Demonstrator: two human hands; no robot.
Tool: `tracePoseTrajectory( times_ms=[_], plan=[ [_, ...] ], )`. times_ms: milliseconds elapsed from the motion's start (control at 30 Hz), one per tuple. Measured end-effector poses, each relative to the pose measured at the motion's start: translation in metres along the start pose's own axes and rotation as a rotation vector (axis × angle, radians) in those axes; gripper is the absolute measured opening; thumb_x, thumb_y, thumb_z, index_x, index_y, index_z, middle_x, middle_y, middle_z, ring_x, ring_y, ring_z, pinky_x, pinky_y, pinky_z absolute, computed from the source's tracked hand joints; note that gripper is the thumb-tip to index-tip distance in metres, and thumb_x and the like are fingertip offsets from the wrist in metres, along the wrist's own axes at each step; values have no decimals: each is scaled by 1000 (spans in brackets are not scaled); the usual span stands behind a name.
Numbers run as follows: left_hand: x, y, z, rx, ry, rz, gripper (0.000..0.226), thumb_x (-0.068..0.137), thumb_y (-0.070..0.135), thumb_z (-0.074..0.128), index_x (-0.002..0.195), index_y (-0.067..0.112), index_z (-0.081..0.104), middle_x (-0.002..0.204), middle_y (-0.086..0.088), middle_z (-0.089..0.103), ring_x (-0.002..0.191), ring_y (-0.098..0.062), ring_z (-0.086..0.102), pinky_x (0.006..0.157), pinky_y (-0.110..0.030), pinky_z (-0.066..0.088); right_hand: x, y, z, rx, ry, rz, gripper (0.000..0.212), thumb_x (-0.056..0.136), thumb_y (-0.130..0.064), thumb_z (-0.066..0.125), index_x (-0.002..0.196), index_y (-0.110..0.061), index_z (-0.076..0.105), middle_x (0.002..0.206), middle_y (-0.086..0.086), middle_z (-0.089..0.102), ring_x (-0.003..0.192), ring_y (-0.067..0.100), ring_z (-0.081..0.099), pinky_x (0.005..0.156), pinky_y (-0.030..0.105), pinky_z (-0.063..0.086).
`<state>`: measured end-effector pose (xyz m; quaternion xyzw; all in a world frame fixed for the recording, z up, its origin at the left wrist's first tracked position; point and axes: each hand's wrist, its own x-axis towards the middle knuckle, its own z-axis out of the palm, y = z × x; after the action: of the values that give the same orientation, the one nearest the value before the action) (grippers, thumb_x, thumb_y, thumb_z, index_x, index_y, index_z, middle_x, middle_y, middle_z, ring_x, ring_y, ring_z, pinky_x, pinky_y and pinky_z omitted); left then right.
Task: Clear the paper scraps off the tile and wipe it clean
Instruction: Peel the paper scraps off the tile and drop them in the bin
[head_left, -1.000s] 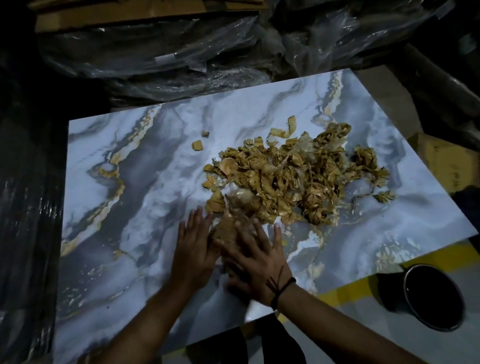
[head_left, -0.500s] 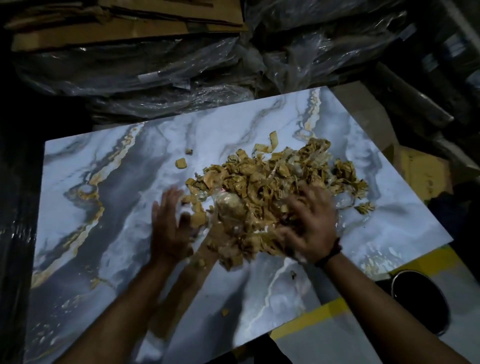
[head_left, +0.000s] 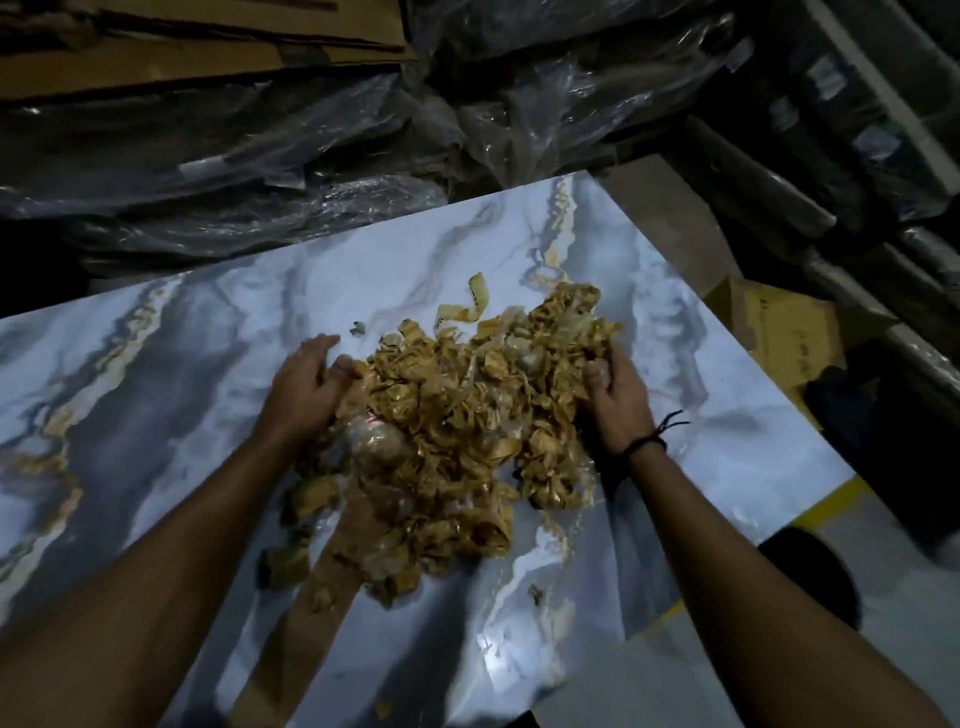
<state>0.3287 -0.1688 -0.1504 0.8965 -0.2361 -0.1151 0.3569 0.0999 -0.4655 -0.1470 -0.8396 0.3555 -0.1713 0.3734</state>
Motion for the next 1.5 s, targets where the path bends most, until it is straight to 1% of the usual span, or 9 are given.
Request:
tracePoseTrajectory(
  times_ms=[200, 367, 600, 733, 867, 967, 1067, 1233, 1500],
  plan=[
    [-16, 22, 6, -287, -123, 44, 58, 81, 72, 31, 124, 40, 52, 110, 3, 64, 103, -11, 61, 92, -37, 47, -14, -26, 6, 78, -4, -42, 104, 75, -89, 17, 143, -15, 40, 149, 13, 41, 138, 27, 36, 112, 49, 32],
    [25, 30, -17, -273, 8, 67, 70, 86, 67, 30, 129, 17, 55, 141, -11, 48, 137, -30, 36, 112, -41, 27, 37, -6, -39, 66, 193, -38, 102, 76, -88, 21, 138, -12, 47, 144, 16, 45, 137, 29, 37, 113, 48, 30],
    [88, 92, 28, -59, -298, -53, 75, 81, 76, 28, 147, 38, 23, 159, -3, 14, 147, -22, 7, 118, -47, 9, 120, -26, -24, -221, -242, -52, 90, 70, -87, 26, 144, -37, 38, 155, 13, 31, 143, 29, 28, 117, 47, 23],
    [76, 109, 51, -54, -515, -8, 91, 64, 93, 20, 139, 45, 37, 156, 6, 24, 146, -23, 8, 117, -54, 6, 105, -42, -7, -248, -370, -105, 75, 79, -77, 32, 140, -37, 44, 155, 8, 31, 143, 27, 28, 118, 45, 23],
    [71, 120, 47, -63, -640, 96, 107, 50, 101, 24, 131, 37, 53, 147, 5, 41, 136, -14, 35, 111, -32, 30, 88, -50, -6, -260, -403, -199, 90, 69, -84, 20, 142, -36, 41, 155, 4, 32, 143, 26, 27, 117, 48, 23],
    [70, 132, 28, -254, -494, 159, 84, 58, 97, 31, 114, 42, 60, 135, 5, 53, 124, -11, 49, 96, -24, 41, 76, -42, -24, -163, -301, -254, 88, 74, -85, 26, 146, -34, 35, 156, 6, 31, 143, 26, 26, 115, 49, 22],
    [79, 133, 24, -290, -328, 185, 66, 68, 91, 31, 117, 52, 52, 145, 1, 45, 137, -13, 35, 112, -41, 29, 60, -14, -45, -38, -107, -201, 88, 76, -88, 23, 144, -32, 38, 154, 8, 35, 144, 23, 26, 116, 49, 23],
    [93, 163, 58, 28, -397, 116, 92, 65, 91, 25, 144, 45, 24, 160, -1, 11, 147, -18, 1, 115, -58, 4, 12, 12, -35, -32, 61, 108, 108, 68, -95, 9, 149, -25, 30, 155, 14, 31, 145, 27, 21, 117, 50, 21],
    [69, 180, 102, 1, -633, 162, 70, 88, 62, 41, 149, 32, 23, 155, -2, 28, 138, -21, 33, 107, -29, 28, -7, -42, 16, 65, 122, 240, 124, 55, -99, -2, 152, -25, 19, 159, 15, 15, 145, 31, 15, 118, 50, 12]
  ],
)
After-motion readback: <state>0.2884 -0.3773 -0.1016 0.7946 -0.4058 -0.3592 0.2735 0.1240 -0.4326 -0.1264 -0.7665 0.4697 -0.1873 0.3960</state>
